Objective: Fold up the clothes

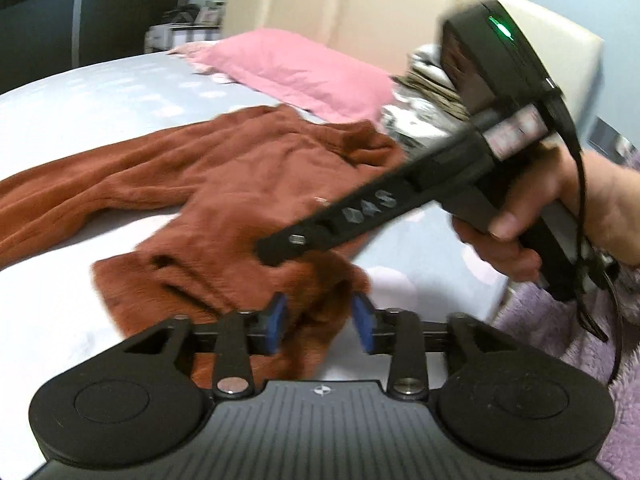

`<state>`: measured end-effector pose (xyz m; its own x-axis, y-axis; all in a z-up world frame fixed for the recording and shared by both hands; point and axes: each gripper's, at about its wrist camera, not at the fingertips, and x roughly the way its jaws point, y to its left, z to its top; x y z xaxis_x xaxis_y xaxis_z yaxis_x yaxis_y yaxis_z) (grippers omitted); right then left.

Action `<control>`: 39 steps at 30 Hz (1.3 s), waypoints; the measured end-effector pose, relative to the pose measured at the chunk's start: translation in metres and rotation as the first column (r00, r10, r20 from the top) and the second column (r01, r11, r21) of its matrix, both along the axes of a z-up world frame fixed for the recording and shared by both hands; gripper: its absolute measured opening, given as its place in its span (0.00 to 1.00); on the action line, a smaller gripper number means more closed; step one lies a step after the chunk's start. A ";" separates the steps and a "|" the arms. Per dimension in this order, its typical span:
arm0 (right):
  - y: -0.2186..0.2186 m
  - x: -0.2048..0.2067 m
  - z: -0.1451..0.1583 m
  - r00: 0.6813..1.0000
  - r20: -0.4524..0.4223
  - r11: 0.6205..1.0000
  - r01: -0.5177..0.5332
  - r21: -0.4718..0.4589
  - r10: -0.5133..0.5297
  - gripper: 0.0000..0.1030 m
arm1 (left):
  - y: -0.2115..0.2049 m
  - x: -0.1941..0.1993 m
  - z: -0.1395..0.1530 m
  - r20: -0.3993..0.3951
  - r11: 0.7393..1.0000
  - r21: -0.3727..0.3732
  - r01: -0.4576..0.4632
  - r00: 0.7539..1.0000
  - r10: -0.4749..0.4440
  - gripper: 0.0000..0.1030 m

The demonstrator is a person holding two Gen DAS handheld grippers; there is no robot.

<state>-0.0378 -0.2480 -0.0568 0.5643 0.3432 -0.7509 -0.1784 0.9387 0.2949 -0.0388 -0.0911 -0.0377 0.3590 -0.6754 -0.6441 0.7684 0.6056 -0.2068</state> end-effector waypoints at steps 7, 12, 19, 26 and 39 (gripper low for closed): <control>-0.002 -0.002 0.000 1.000 -0.007 1.000 0.008 0.008 -0.008 0.37 | 0.017 0.033 -0.005 -0.204 0.976 -0.072 -0.204 0.961 0.186 0.46; 0.000 -0.003 0.000 1.000 -0.004 1.000 0.001 -0.001 -0.001 0.37 | 0.028 0.052 -0.020 -0.345 0.945 -0.123 -0.304 0.906 0.247 0.46; -0.006 -0.004 -0.001 1.000 0.000 1.000 0.016 -0.009 -0.016 0.37 | 0.021 0.068 -0.027 -0.378 0.927 -0.192 -0.321 0.896 0.232 0.45; -0.022 -0.009 0.004 0.999 0.010 0.999 0.046 0.019 -0.047 0.37 | 0.014 0.073 -0.027 -0.382 0.925 -0.206 -0.321 0.896 0.226 0.33; -0.122 -0.029 0.016 0.904 0.069 0.905 0.424 -0.019 -0.422 0.40 | 0.024 0.073 0.000 -0.329 0.908 -0.223 -0.354 0.904 0.272 0.14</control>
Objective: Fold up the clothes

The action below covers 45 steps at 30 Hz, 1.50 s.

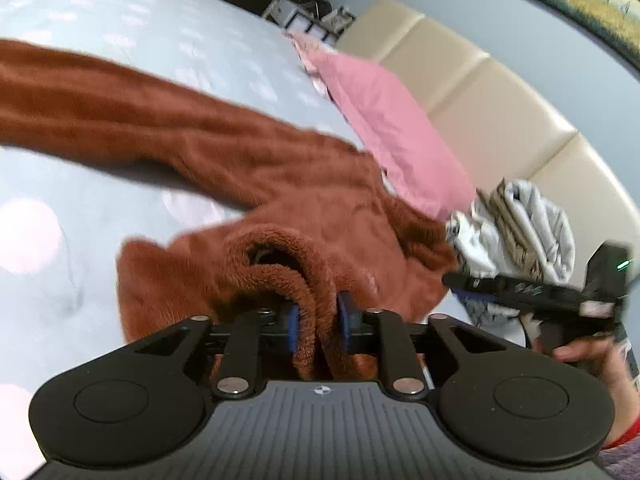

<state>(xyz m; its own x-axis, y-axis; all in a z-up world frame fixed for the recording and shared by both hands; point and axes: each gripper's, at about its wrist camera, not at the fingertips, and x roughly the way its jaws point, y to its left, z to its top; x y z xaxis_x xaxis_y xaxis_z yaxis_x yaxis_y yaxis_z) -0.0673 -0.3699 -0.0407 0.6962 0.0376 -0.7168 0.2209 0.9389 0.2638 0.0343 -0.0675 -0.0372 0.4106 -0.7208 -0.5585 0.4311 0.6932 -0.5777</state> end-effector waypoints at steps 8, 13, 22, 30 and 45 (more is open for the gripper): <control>-0.073 0.009 -0.027 0.958 -0.093 0.962 0.271 0.006 -0.270 0.56 | 0.068 -0.009 0.065 0.076 0.993 0.027 -0.112 0.991 0.110 0.13; -0.103 0.022 -0.050 0.933 -0.126 0.932 0.349 0.094 -0.337 0.56 | 0.122 -0.019 0.107 0.140 0.971 0.103 -0.214 0.970 0.199 0.12; -0.147 0.020 -0.077 0.843 -0.158 0.764 0.533 0.362 -0.514 0.08 | 0.220 -0.012 0.150 0.214 0.826 0.340 -0.450 0.892 0.398 0.11; -0.137 0.019 -0.052 0.796 -0.111 0.777 0.605 0.172 -0.595 0.07 | 0.274 0.035 0.096 0.094 0.671 0.573 -0.471 0.851 0.517 0.10; -0.110 0.026 -0.045 0.830 -0.103 0.835 0.551 0.000 -0.548 0.22 | 0.283 0.054 0.011 -0.135 0.657 0.721 -0.220 0.886 0.444 0.16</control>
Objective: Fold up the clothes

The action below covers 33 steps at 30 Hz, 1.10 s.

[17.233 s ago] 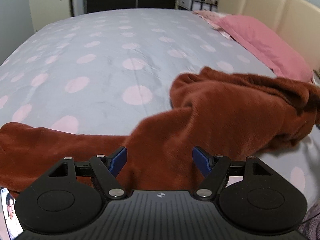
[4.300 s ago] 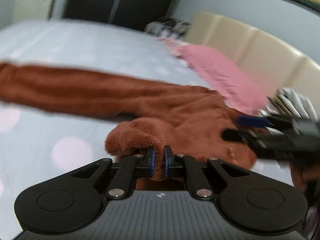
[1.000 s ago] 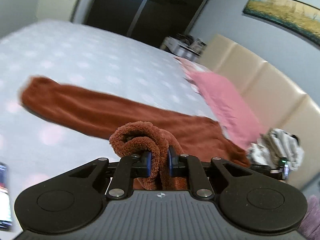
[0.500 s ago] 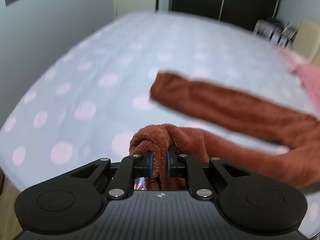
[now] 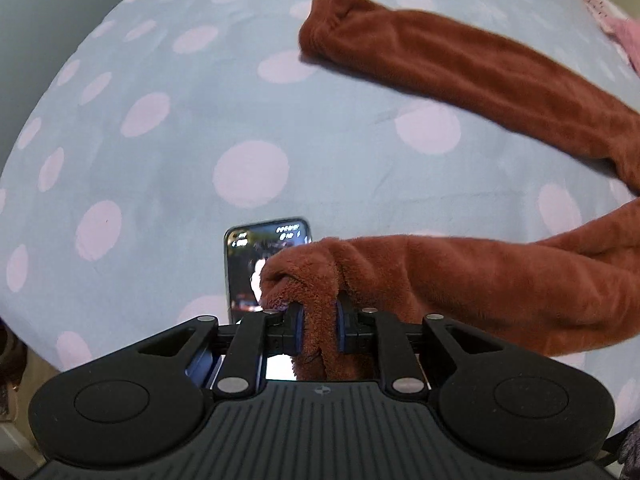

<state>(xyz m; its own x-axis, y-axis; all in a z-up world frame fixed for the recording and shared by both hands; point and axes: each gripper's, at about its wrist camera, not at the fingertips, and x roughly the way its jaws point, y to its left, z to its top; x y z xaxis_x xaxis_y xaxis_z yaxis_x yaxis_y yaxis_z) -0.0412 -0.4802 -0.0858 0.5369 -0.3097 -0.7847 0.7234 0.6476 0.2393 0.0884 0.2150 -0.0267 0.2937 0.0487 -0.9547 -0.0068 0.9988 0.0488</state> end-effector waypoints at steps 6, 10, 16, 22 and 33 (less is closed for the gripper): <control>0.025 -0.006 0.039 0.995 0.076 0.992 -0.059 -0.112 0.067 0.43 | 0.015 -0.004 -0.006 -0.044 0.998 0.046 -0.038 0.998 0.040 0.26; 0.048 -0.008 0.064 0.975 0.139 0.982 -0.157 -0.105 0.170 0.51 | 0.021 -0.006 0.004 -0.014 0.997 0.049 -0.052 0.999 0.053 0.28; 0.094 -0.002 0.089 0.913 0.186 0.931 -0.344 -0.124 0.363 0.58 | 0.005 0.005 0.022 0.081 0.999 0.025 0.020 0.996 -0.022 0.43; 0.140 0.013 0.080 0.832 0.163 0.847 -0.523 -0.091 0.531 0.59 | -0.027 0.031 0.009 0.100 0.988 0.029 0.154 0.983 -0.156 0.43; 0.195 0.037 0.053 0.737 0.074 0.741 -0.668 -0.071 0.672 0.59 | -0.051 0.030 -0.042 -0.034 0.925 0.037 0.378 0.926 -0.377 0.40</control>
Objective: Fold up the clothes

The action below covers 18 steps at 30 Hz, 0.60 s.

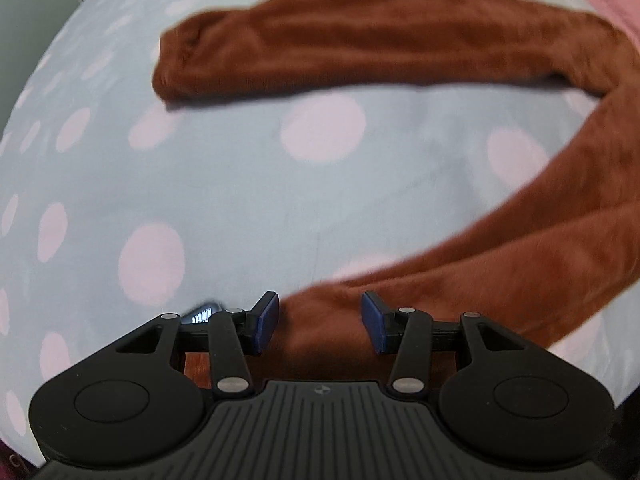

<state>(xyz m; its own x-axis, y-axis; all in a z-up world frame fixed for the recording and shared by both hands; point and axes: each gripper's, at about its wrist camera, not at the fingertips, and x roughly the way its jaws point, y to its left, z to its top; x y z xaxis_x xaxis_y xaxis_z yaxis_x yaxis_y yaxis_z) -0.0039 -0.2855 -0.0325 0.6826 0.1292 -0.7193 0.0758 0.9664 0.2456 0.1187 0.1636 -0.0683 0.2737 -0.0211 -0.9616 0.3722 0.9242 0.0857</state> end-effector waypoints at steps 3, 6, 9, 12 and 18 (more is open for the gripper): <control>0.000 0.006 -0.007 1.000 -0.027 1.000 0.001 0.022 0.000 0.59 | 0.005 -0.009 -0.006 -0.071 1.000 -0.016 0.018 0.997 -0.019 0.35; 0.000 0.011 -0.012 0.999 -0.054 0.999 0.009 0.052 -0.006 0.59 | 0.009 -0.017 -0.013 -0.137 0.999 -0.015 0.034 0.990 -0.036 0.34; 0.003 0.016 -0.015 0.998 -0.066 0.998 0.004 0.062 0.000 0.60 | 0.007 -0.023 -0.018 -0.125 0.998 0.007 0.069 0.990 -0.068 0.34; 0.008 0.019 -0.017 0.997 -0.074 0.998 -0.010 0.059 0.014 0.60 | 0.001 -0.026 -0.018 -0.075 0.992 0.042 0.118 0.991 -0.115 0.35; 0.013 0.022 -0.019 0.996 -0.086 0.998 -0.021 0.063 0.027 0.61 | -0.016 -0.039 -0.020 0.045 0.950 0.141 0.279 0.957 -0.288 0.49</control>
<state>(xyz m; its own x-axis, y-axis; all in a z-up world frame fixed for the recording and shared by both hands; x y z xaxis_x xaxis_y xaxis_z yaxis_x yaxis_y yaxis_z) 0.0179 -0.2728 -0.0513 0.6140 0.1906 -0.7660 0.0765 0.9515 0.2980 0.0799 0.1478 -0.0888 0.3362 0.0189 -0.9416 0.6071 0.7600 0.2320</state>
